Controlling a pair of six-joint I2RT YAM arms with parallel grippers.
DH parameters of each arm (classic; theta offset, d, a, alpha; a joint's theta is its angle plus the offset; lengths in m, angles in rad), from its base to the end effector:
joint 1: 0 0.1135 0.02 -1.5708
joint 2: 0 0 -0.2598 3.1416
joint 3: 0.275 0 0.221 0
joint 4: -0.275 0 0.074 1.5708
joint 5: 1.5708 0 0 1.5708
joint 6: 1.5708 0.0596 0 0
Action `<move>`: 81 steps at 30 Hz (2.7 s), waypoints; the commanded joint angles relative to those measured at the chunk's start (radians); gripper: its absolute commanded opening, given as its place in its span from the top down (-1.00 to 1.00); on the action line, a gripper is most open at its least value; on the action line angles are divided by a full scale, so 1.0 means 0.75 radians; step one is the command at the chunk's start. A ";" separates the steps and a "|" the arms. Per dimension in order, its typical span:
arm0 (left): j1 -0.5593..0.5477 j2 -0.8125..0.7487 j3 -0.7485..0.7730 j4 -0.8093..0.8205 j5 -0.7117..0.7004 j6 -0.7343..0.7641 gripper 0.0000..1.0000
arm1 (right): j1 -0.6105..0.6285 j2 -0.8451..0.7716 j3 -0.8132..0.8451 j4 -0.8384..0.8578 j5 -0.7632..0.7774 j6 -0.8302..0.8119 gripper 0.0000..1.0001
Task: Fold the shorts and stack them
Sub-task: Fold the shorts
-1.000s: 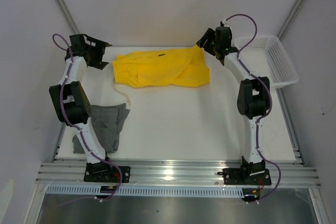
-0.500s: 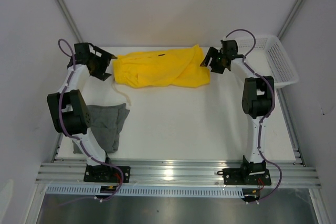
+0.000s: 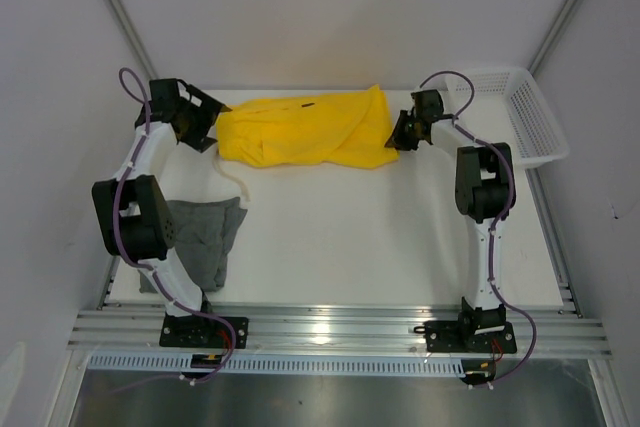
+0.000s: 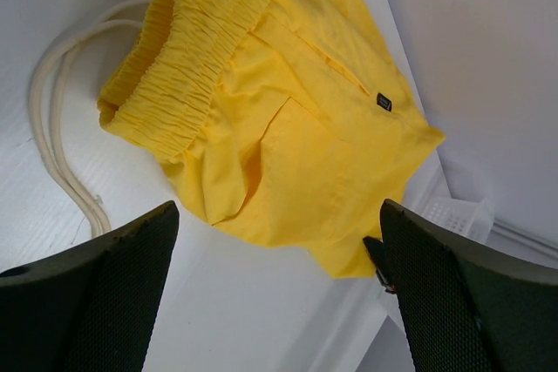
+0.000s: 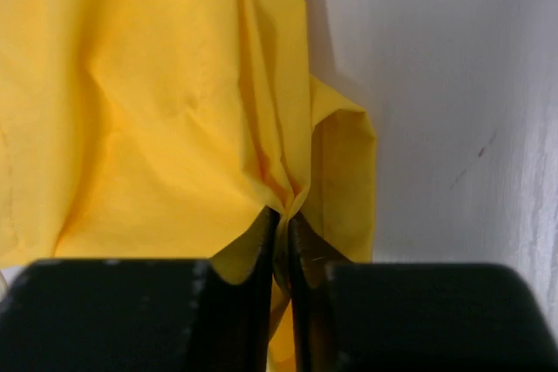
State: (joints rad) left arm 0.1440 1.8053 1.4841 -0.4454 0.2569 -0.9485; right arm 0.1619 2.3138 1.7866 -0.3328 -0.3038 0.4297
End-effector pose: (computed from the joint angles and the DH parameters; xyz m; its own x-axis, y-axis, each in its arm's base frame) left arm 0.3940 0.0418 0.2647 -0.4346 -0.8571 -0.2766 -0.5331 0.4924 -0.6880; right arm 0.4858 0.0974 0.1505 -0.8243 0.2682 -0.4987 -0.0033 0.8784 0.4779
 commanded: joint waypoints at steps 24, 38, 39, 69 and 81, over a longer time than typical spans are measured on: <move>-0.178 -0.120 -0.064 -0.046 -0.085 0.213 -0.94 | 0.099 -1.569 -1.521 -0.313 0.346 0.159 0.78; -0.178 0.119 0.136 0.076 0.248 0.530 -0.93 | 0.273 -1.652 -1.251 -0.585 0.638 0.264 -0.53; -0.178 0.127 0.134 0.099 0.271 0.537 -0.92 | 0.273 -1.627 -1.221 -0.536 0.616 0.223 -0.52; -0.241 0.043 -0.330 0.483 0.203 0.669 -0.85 | 0.299 -1.232 -1.063 -0.427 0.419 0.212 -0.31; -0.239 -0.104 -0.627 0.839 0.269 0.625 -0.89 | 0.418 -1.600 -1.337 -0.796 0.692 0.627 -0.29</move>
State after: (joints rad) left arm -0.0307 1.7695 1.0206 0.0719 0.4324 -0.4740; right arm 0.4572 1.1240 0.8230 -0.8391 0.1593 0.7883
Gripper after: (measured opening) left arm 0.945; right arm 0.651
